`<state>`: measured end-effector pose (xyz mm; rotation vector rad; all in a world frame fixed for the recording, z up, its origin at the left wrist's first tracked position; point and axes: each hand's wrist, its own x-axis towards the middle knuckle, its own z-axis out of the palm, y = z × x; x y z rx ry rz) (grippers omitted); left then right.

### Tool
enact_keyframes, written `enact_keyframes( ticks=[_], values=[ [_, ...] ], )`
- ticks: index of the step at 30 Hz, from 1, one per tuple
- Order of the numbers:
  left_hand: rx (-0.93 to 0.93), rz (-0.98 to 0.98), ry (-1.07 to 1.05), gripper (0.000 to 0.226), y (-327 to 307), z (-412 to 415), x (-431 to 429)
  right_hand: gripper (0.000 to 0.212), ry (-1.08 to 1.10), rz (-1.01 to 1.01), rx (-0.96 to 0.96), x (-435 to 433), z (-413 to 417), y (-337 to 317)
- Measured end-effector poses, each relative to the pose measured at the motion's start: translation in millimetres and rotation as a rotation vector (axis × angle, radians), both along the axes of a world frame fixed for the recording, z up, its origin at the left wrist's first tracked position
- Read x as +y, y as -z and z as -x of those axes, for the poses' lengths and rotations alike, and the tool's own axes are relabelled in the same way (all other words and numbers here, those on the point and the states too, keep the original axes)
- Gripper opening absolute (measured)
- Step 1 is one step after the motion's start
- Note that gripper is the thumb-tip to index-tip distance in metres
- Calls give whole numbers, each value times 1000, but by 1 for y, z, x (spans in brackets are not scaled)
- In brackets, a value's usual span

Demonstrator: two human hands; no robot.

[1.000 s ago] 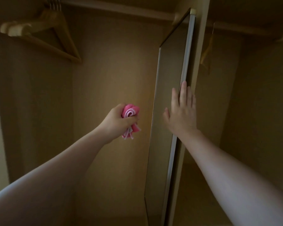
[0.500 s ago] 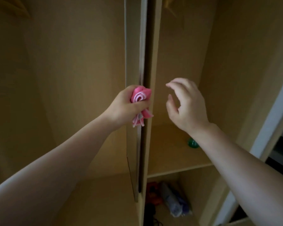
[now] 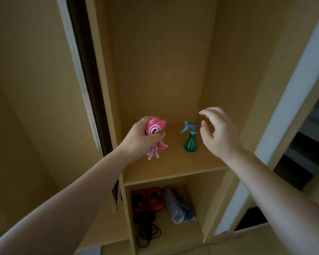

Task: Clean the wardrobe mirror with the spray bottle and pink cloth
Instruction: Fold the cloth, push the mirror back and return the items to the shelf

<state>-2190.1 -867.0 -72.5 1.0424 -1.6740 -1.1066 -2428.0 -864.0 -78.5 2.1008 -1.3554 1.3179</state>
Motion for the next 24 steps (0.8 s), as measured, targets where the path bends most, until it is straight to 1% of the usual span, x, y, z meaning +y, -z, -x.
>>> enact_keyframes(
  ticks=[4,6,9,11,13,15,19,24],
  values=[
    [-5,-69,-31,30,27,20,-34,26,52,-168,0,-39,29,32],
    [-23,-81,-39,31,39,26,-54,29,101,-287,-7,-61,35,47],
    [-39,-111,-36,33,50,34,-89,42,199,-519,-24,-96,38,64],
    [-49,-117,-30,31,57,39,-117,53,223,-654,21,-119,39,72],
    [-54,-132,-36,30,62,45,-143,60,249,-751,76,-142,41,77],
    [-50,-150,-31,30,67,50,-165,66,280,-837,80,-163,45,80],
    [-48,-172,-24,29,74,63,-201,74,319,-958,116,-201,56,84],
    [-28,-179,-90,28,85,80,-233,76,289,-995,126,-244,73,96]
  ],
)
